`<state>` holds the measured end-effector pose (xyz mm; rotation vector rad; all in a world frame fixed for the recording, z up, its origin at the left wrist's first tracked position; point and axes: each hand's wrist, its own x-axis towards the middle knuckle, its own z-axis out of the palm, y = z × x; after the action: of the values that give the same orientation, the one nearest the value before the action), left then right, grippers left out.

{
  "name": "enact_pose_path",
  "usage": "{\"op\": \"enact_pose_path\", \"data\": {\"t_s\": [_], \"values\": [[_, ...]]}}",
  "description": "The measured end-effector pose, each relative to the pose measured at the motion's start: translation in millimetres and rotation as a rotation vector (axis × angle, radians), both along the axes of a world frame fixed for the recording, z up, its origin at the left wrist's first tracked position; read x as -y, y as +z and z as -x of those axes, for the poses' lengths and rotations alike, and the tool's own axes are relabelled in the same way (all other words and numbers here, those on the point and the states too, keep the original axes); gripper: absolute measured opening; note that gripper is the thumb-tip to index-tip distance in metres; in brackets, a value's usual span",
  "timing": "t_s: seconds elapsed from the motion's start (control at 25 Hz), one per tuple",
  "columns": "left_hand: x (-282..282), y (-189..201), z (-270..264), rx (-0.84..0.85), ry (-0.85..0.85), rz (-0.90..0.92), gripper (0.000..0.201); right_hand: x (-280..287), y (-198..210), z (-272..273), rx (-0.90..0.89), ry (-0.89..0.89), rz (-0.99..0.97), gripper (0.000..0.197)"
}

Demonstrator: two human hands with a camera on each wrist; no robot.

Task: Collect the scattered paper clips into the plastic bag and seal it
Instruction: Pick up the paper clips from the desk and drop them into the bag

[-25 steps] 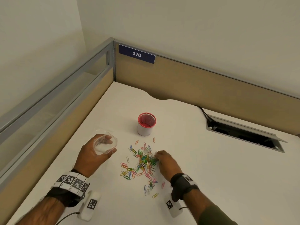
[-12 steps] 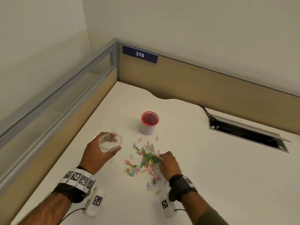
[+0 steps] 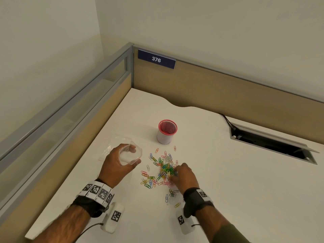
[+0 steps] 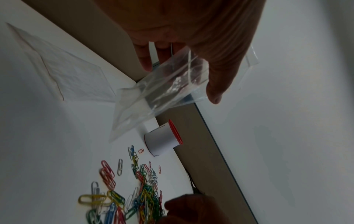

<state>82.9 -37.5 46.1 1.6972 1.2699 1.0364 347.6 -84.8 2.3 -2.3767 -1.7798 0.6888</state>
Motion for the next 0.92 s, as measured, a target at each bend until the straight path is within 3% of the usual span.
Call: {"op": "enact_pose_path", "data": {"t_s": [0.16, 0.2, 0.36, 0.44, 0.68, 0.92], "values": [[0, -3, 5, 0.01, -0.004, 0.0, 0.04, -18, 4, 12, 0.007, 0.186, 0.072, 0.071], [1, -3, 4, 0.019, -0.008, 0.0, 0.04, -19, 3, 17, 0.041, 0.238, 0.096, 0.07], [0, -2, 1, 0.032, -0.004, 0.013, 0.038, -22, -3, 22, 0.176, 0.339, 0.014, 0.029], [-3, -1, -3, 0.044, 0.0, 0.022, 0.038, -25, 0, 19, 0.199, 0.347, 0.001, 0.02], [-12, -1, -9, 0.035, -0.029, 0.014, 0.04, -33, 15, 2, 0.04, 0.141, -0.095, 0.019], [-17, -3, -18, -0.014, -0.023, 0.042, 0.04, -32, 51, -9, -0.161, 0.063, -0.219, 0.012]]}}
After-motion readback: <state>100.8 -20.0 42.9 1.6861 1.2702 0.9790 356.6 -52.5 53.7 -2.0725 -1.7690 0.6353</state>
